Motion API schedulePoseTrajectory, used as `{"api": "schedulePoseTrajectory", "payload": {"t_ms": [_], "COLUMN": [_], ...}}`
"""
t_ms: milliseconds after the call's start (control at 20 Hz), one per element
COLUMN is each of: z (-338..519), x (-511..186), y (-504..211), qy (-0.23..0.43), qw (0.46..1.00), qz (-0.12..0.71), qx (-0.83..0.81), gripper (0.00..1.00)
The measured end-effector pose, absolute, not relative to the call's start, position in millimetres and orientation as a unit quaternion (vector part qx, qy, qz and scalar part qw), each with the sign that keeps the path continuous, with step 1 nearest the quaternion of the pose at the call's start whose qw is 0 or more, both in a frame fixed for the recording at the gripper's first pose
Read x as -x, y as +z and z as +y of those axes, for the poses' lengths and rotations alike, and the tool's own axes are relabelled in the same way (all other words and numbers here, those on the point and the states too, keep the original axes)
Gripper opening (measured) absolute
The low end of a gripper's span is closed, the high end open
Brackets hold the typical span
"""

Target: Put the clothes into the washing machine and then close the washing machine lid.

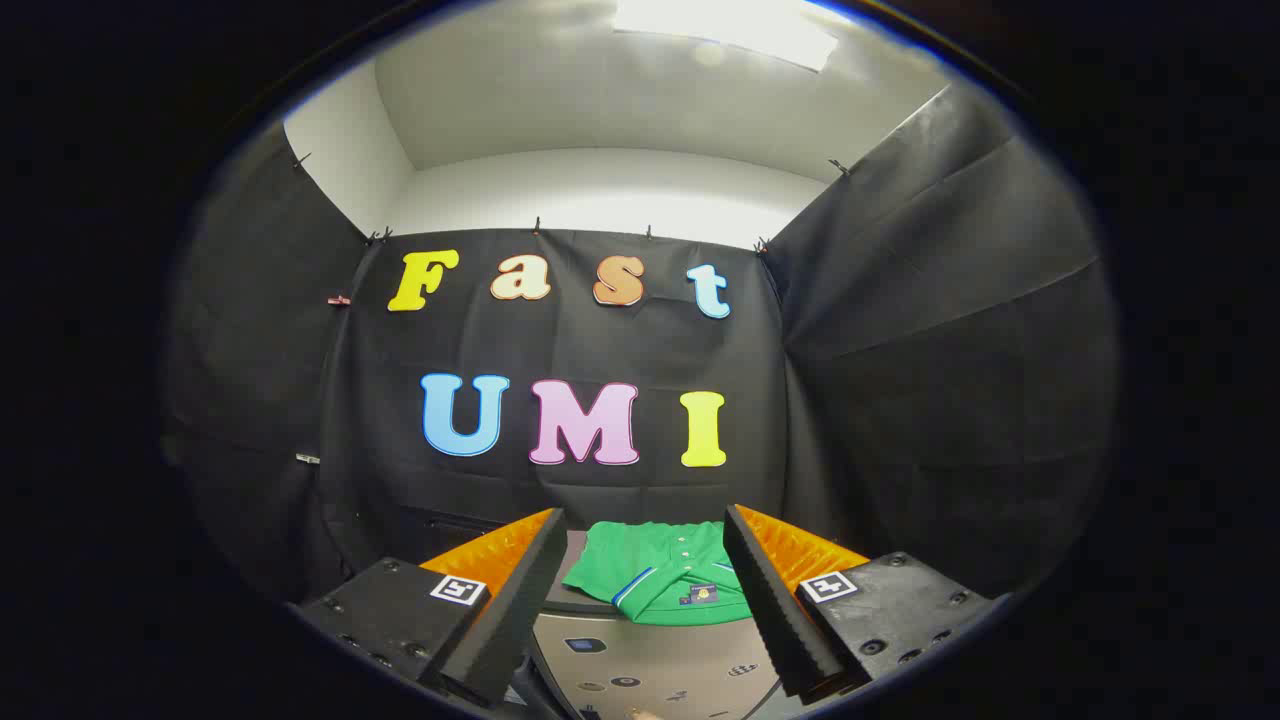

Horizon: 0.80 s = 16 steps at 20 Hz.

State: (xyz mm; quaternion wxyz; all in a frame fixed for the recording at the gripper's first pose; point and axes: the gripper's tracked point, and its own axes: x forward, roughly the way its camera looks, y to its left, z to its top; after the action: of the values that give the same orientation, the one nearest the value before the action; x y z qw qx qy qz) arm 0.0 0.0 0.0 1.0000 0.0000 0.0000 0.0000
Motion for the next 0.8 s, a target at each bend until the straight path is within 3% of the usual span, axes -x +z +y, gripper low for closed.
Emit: {"api": "schedulePoseTrajectory", "payload": {"t_ms": [800], "z": [-7.7], "x": [-0.2], "y": [-0.6], "qy": [-0.006], "qw": [1.0], "qz": [0.002], "qx": [-0.006], "gripper": [0.98]}}
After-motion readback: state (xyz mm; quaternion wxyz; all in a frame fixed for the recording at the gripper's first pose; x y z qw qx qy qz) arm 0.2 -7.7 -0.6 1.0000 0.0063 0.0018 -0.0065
